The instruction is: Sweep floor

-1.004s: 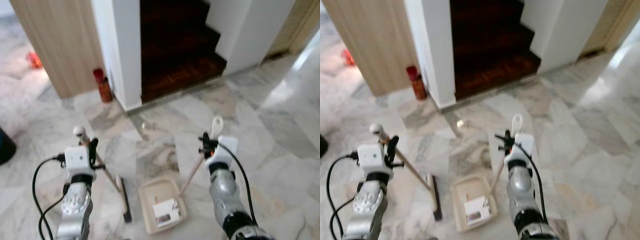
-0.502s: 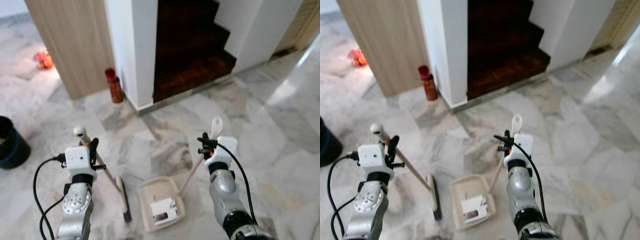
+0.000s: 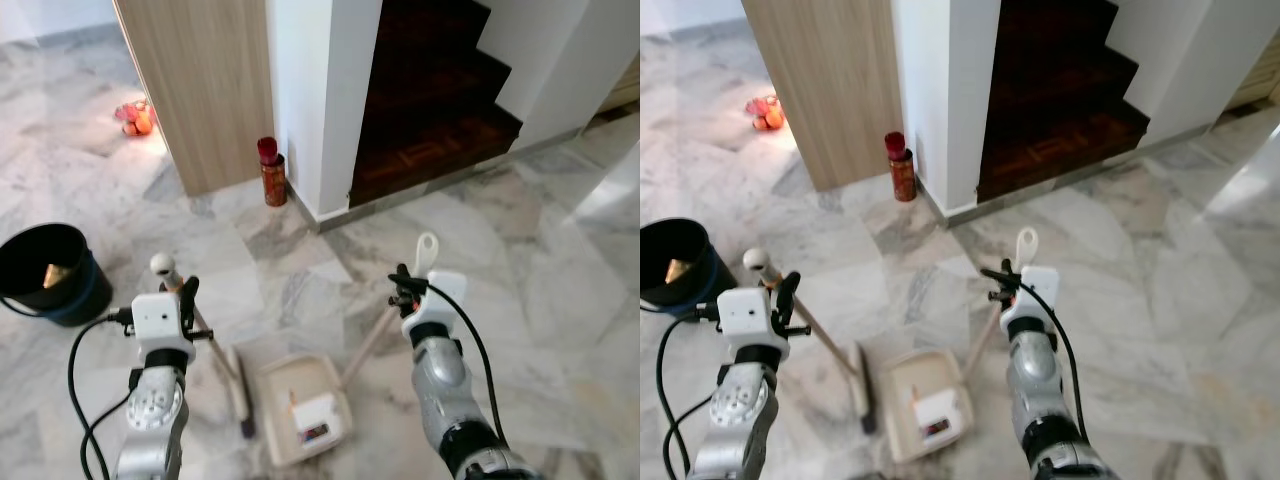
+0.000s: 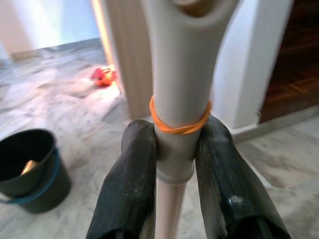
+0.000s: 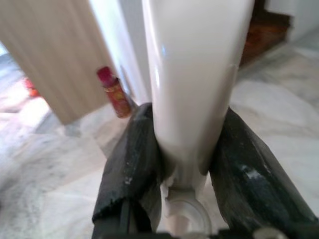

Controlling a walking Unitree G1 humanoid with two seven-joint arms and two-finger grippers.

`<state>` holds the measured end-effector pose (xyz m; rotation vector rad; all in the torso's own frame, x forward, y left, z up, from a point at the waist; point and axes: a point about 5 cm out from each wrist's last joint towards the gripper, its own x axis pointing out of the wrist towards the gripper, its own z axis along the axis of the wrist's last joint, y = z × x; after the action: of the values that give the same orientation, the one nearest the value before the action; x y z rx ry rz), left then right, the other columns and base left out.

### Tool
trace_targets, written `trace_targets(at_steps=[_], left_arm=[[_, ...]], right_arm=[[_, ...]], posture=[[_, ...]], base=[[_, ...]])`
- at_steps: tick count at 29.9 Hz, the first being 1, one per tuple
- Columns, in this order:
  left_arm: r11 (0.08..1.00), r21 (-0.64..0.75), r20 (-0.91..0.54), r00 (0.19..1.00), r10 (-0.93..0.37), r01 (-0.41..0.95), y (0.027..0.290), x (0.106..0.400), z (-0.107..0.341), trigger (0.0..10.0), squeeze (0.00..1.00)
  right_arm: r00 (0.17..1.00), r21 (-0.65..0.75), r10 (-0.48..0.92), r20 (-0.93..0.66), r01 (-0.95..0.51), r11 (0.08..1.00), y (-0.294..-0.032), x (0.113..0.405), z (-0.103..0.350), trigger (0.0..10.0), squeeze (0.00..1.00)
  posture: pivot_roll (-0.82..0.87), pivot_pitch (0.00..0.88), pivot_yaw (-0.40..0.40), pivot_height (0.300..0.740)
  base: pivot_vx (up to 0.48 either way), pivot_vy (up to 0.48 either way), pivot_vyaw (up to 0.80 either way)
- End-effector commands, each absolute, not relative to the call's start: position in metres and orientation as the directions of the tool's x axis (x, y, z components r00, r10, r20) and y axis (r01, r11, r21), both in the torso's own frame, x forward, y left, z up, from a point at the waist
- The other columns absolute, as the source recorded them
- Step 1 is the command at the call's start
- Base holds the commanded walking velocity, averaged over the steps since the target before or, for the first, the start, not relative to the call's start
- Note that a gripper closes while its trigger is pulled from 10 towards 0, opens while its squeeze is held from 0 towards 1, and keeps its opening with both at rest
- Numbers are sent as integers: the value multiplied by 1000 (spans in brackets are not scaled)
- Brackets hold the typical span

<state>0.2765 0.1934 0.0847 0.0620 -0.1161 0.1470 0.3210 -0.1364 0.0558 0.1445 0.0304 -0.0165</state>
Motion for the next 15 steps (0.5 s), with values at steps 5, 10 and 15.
trace_targets(at_steps=[5, 10, 15], left_arm=[[987, 64, 124, 982, 140, -149, 195, 275, 85, 10000, 0], [987, 65, 124, 982, 140, -148, 195, 275, 85, 10000, 0], [986, 65, 124, 982, 144, -153, 195, 275, 85, 10000, 0]], right_arm=[[1000, 124, -10, 8, 9, 992, -138, 324, 63, 10000, 0], [1000, 126, -7, 9, 6, 992, -138, 325, 64, 10000, 0], [1000, 139, -8, 9, 7, 990, -138, 325, 64, 10000, 0]], posture=[[117, 79, -23, 740], [120, 82, -24, 740], [121, 83, -25, 740]], base=[[0, 353, 536], [0, 355, 715], [0, 354, 228]])
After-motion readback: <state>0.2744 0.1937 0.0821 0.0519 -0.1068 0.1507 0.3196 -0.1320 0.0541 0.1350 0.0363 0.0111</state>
